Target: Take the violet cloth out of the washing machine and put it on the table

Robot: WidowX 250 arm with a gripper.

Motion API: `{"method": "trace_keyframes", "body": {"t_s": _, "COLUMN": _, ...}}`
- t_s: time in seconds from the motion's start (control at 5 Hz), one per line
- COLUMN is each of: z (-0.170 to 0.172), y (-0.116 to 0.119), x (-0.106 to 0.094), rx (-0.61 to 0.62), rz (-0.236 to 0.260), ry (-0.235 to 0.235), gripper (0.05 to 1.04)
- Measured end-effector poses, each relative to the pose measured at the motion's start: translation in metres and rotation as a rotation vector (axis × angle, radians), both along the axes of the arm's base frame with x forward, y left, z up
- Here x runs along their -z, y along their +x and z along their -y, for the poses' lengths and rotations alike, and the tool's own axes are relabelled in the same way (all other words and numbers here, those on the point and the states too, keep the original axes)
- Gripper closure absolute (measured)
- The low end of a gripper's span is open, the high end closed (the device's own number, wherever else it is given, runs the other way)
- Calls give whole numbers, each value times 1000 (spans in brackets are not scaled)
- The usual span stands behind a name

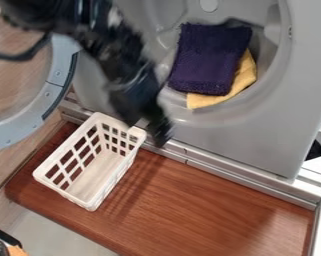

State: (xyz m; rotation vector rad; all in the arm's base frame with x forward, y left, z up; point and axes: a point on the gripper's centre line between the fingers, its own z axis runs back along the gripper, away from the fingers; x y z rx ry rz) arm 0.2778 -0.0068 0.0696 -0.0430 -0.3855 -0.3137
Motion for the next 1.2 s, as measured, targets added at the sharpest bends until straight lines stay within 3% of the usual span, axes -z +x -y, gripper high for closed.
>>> {"method": "trace_keyframes", "body": {"t_s": 0.2, "z": 16, "y": 28, "x": -26, "rx": -9, "rz": 157, "ry": -22, "gripper": 82}}
{"method": "trace_keyframes", "body": {"t_s": 0.4, "z": 20, "y": 66, "x": -33, "rx": -85, "rz": 222, "ry": -42, "gripper": 82}}
{"method": "trace_keyframes", "body": {"t_s": 0.8, "z": 23, "y": 107, "x": -20, "rx": -157, "rz": 221, "ry": -85, "gripper": 82}}
{"method": "trace_keyframes", "body": {"t_s": 1.2, "z": 24, "y": 116, "x": -8, "rx": -196, "rz": 219, "ry": -107, "gripper": 82}}
